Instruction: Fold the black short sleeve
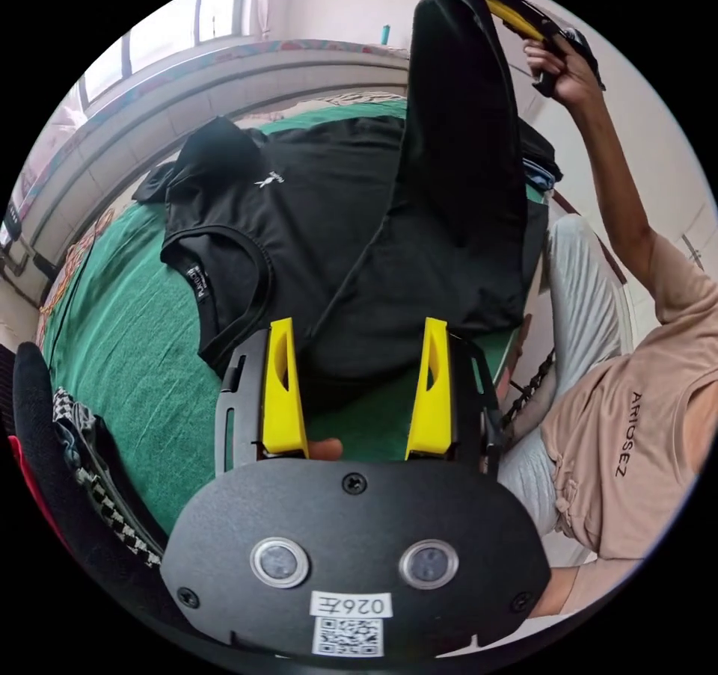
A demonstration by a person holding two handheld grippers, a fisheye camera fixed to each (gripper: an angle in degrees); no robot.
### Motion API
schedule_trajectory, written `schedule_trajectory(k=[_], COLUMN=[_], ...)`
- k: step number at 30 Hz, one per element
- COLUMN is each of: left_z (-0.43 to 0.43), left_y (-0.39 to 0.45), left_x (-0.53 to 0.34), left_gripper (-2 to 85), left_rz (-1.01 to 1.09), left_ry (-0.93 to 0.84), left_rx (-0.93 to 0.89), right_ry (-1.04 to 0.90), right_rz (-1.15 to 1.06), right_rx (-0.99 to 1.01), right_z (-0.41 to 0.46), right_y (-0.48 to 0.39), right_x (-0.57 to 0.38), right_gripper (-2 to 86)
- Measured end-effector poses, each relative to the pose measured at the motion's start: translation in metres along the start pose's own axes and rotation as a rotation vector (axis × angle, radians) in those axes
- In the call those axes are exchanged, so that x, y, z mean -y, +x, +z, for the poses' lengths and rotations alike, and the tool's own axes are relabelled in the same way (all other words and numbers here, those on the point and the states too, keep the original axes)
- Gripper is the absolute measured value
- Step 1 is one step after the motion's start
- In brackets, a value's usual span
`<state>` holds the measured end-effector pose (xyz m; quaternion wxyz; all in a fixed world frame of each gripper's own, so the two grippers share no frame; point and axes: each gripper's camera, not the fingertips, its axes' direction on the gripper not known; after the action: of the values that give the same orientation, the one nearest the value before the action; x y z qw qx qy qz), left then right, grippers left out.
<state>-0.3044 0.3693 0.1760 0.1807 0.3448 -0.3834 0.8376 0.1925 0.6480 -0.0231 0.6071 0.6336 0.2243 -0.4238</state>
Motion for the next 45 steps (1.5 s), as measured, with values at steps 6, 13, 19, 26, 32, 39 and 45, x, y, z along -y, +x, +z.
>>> schedule_trajectory(k=[6,13,19,26,32,39,45], left_z=[0.009,0.043,0.037,0.062,0.059,0.073,0.104], left_y=[-0.004,0.012,-0.016,-0.051,-0.054,-0.06,-0.083], left_x=[0.029,0.028,-0.02,-0.029,-0.042,-0.046,-0.062], left_gripper=[18.7,0.5,-0.3,-0.5,-0.8,-0.9,-0.9], left_rz=[0.051,0.173,0.098,0.013,0.047,0.03,-0.068], left_ry=[0.059,-0.22,-0.173,-0.172,-0.129,-0.116,-0.176], left_rx=[0.014,0.02,-0.15,-0.301,-0.338,-0.321,-0.358], right_ry=[0.015,0.079,0.053,-0.577,-0.535,-0.659,-0.927], right_rz=[0.035,-0.12,-0.23,0.091,0.137,0.075,0.111], right_rx=[0.263,0.311,0.109,-0.312,-0.28,-0.398,-0.598], right_z=[-0.025,-0.097,-0.041,0.206,0.242,0.351,0.467], right_y=[0.006,-0.03,0.039,0.354,0.434,0.496,0.626], right_x=[-0.033,-0.006,0.05,0.044,0.008,-0.034,-0.062], right_gripper=[3.3,3.0,3.4,8.0,5.4,3.3,1.7])
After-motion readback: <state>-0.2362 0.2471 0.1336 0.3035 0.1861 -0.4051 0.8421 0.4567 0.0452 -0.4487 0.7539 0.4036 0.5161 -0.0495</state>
